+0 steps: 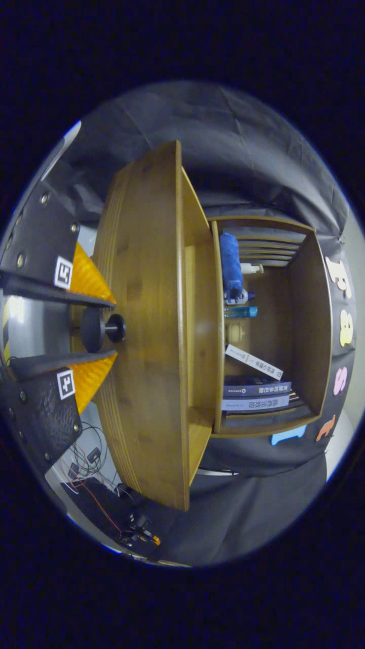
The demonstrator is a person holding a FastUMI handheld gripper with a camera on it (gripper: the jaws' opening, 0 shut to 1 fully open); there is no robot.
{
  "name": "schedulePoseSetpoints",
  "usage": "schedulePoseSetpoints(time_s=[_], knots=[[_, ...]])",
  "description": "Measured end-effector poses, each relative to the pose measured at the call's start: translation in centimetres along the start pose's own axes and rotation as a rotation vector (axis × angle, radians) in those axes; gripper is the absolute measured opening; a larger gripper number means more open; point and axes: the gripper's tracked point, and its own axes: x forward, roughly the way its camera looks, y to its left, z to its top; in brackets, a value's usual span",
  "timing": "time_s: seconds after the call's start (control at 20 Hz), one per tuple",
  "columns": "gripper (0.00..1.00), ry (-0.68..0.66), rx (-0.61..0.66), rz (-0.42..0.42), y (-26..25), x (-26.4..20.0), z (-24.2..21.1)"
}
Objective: Pull open the drawer, take out the items inside it, and place them on the countertop above the cabinet.
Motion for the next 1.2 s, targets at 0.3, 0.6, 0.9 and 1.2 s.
schedulePoseSetpoints(time_s=[0.3,0.6,0.9,1.2], knots=[[0.84,-0.074,0.017,-0.057,-2.4,-1.7,6.9],[0.92,0.004,-0.056,-0.087,-2.0,2.3,11.8],[0.92,0.211,-0.103,-0.053,0.2,9.3,12.6],[0.92,0.509,-0.171,-0.004,1.9,14.3,8.4]])
